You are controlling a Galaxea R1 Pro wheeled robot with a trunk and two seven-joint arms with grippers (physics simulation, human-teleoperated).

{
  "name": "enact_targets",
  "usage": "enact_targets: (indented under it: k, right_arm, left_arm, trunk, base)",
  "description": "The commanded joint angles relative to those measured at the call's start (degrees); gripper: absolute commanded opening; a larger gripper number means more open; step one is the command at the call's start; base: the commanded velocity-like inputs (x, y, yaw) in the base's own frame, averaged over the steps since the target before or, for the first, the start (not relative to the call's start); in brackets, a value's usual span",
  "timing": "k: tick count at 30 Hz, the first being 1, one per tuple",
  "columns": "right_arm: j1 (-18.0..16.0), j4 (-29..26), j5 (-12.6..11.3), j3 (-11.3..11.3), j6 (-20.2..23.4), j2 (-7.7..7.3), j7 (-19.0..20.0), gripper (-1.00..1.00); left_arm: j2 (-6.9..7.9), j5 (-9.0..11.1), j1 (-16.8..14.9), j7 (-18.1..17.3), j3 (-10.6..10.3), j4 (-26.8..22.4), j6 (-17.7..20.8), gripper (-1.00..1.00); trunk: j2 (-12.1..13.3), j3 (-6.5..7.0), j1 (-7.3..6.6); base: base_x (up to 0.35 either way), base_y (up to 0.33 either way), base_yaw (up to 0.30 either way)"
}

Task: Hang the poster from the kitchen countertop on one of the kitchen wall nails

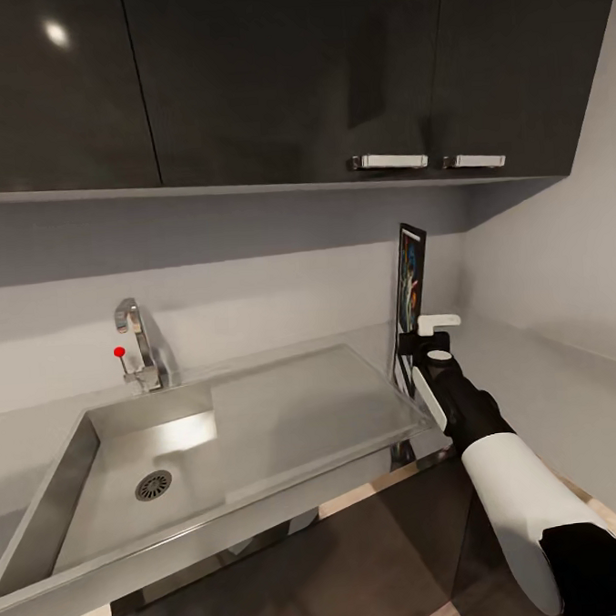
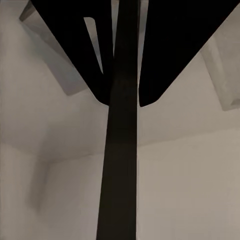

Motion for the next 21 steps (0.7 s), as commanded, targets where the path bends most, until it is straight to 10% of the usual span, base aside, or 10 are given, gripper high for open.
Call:
enact_targets:
  k: [1,21]
  right_arm:
    - [0.0,0.0,-0.5,0.1,0.4,-0.03,-0.4,-1.0]
    - [0.0,-3.8,-0.5,-0.1,0.8,0.06,-0.5,-1.0]
  left_arm:
    - [-0.01,0.6,0.0,-0.4,0.1,-0.1,0.0,1.0]
    - [-0.01,0.6,0.0,-0.4,0.1,-0.1,0.0,1.0]
  trunk:
    - [0.0,-0.06,0.0]
    - [0.0,-0.06,0.0]
  base:
    - [0.0,0.0,0.0]
    - [0.0,0.0,0.0]
